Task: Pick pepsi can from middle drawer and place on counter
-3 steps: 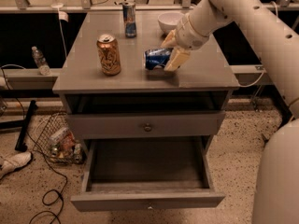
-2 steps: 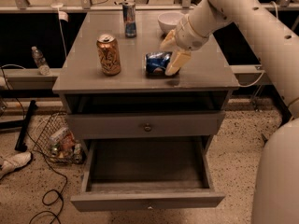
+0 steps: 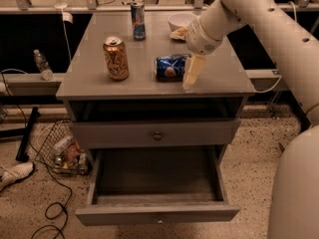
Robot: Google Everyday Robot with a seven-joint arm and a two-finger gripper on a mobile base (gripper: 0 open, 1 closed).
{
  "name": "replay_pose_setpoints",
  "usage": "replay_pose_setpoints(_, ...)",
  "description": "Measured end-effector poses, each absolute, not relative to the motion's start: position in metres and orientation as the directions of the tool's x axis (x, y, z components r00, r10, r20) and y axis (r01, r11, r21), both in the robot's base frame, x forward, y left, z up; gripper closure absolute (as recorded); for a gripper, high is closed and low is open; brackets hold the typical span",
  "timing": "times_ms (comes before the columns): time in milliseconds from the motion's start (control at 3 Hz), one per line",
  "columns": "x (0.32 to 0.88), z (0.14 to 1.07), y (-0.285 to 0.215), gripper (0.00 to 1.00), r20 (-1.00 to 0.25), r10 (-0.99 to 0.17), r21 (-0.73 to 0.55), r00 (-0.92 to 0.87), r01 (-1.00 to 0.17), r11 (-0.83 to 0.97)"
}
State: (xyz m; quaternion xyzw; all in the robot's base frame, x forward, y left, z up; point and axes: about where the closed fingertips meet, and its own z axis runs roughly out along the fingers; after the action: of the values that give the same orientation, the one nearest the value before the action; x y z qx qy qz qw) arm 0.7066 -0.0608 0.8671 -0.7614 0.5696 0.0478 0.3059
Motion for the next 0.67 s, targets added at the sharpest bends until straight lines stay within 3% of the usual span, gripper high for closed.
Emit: replay_pose_setpoints(667,0.723,0.877,-0.117,0.00,-0.317,-0.913,-0.390,0.259,-0.912,-0.124)
